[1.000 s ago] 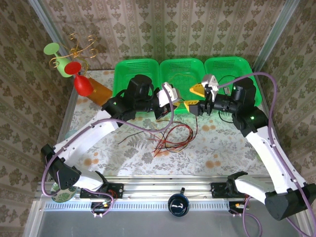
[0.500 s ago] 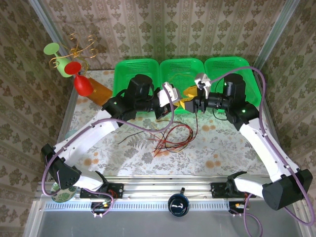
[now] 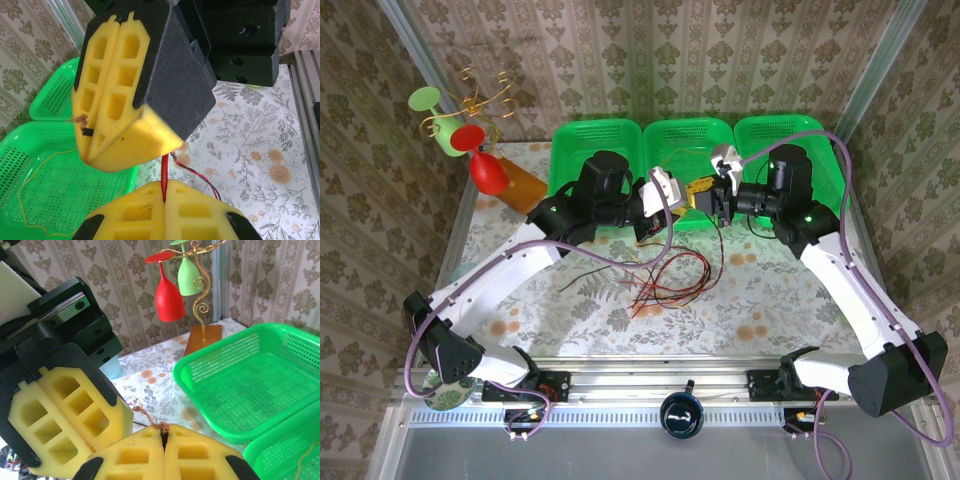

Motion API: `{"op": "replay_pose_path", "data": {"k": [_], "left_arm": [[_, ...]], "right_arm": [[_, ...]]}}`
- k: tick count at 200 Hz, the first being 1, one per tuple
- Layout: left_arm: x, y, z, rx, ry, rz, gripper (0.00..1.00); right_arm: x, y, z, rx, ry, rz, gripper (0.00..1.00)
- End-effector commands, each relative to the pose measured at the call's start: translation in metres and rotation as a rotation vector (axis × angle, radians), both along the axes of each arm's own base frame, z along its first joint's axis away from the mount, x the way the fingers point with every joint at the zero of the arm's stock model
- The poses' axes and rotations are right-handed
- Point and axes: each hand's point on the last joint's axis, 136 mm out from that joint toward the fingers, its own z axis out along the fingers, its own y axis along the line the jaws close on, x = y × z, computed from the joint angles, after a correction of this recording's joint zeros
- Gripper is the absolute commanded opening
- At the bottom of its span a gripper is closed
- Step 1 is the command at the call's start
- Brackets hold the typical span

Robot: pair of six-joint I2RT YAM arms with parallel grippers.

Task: Untangle the cables

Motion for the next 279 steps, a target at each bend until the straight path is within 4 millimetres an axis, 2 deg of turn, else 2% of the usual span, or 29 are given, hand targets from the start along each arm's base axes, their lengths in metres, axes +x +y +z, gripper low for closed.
{"op": "replay_pose_path", "data": {"k": [1,49,90,108,148,193,211,240,279], "left_arm": [[-0.002,0.004,0.019,-0.041,-0.026,0.019,0.00],[0.006,0.027,0.040,-0.074,-0.059,0.161,0.00],[0.019,0.063,0.068,-0.146,-0.130,0.366,0.00],[0.024,0.081,0.084,-0.237,-0.189,0.461,0.00],[0.021,0.124,0.109,-0.439,-0.320,0.611,0.00],[0.024,0.165,0.122,-0.474,-0.398,0.780,0.00],[0.028,0.187,0.126,-0.499,-0.429,0.895,0.00],[0.032,0.233,0.130,-0.540,-0.471,1.121,0.00],[0.020,0.285,0.136,-0.656,-0.515,1.313,0.00]], "right_arm": [[-0.001,-0.013,0.022,-0.008,-0.118,-0.081,0.00],[0.000,-0.053,0.036,-0.032,-0.222,-0.344,0.00],[-0.001,-0.117,0.055,0.005,-0.272,-0.729,0.00],[-0.005,-0.139,0.059,0.020,-0.307,-0.845,0.00],[-0.014,-0.168,0.064,0.032,-0.336,-1.000,0.00],[-0.026,-0.204,0.072,0.065,-0.369,-1.189,0.00],[-0.033,-0.219,0.073,0.075,-0.381,-1.270,0.00],[-0.042,-0.233,0.072,0.081,-0.403,-1.338,0.00],[-0.059,-0.263,0.075,0.095,-0.444,-1.509,0.00]]}}
